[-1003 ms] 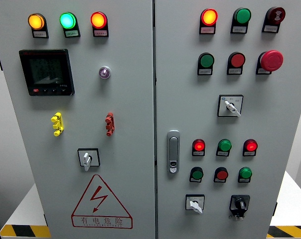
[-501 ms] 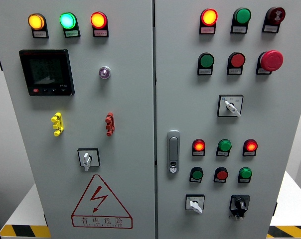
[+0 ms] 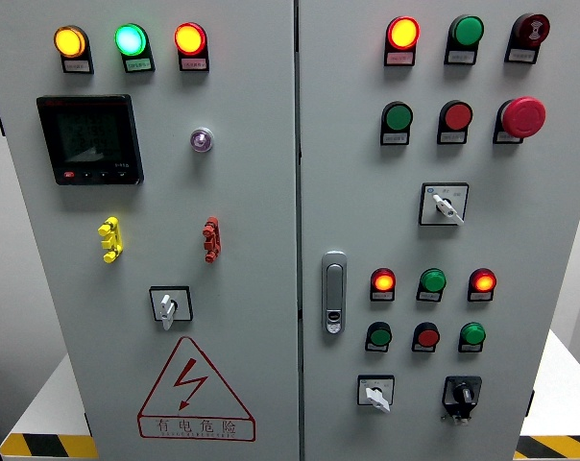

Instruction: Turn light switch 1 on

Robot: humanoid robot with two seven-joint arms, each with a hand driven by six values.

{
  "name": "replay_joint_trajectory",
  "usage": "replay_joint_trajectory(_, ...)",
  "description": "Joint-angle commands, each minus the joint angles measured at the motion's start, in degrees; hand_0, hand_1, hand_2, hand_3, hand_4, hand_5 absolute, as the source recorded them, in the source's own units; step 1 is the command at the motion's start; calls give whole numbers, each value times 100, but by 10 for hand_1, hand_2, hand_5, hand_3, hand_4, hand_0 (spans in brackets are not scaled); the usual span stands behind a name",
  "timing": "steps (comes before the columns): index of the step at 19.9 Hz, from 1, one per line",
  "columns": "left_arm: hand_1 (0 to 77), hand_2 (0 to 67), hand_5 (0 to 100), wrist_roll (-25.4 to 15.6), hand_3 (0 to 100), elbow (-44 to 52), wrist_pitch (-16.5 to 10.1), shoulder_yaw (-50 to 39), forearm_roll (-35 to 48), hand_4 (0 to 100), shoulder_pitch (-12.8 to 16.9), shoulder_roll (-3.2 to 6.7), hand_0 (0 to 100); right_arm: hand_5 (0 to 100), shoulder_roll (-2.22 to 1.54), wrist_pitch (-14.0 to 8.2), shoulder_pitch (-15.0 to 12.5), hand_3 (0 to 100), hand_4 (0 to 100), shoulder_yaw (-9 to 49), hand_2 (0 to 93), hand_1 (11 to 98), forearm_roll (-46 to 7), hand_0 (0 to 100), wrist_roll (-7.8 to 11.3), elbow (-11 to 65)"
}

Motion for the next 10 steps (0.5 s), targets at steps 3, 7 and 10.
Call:
replay_joint_trajectory(3, 0, 0, 0, 0, 0, -1, -9, -2378, 2348, 0, 9, -25, 0, 105, -3, -3, 0, 197, 194, 0, 0, 196, 0, 0, 0, 0)
replay_joint_trajectory(7, 0, 0, 0, -8, 0, -10, -17, -4032, 3870, 0, 9, -34, 0, 105, -3, 5, 0, 197, 194, 0, 0, 197, 0, 0, 0, 0)
replay_joint_trajectory(10, 0, 0, 0, -61, 0, -45, -26, -4946, 5109, 0, 9, -34, 0, 105, -3, 5, 0, 197, 194, 0, 0, 198, 0, 0, 0, 0)
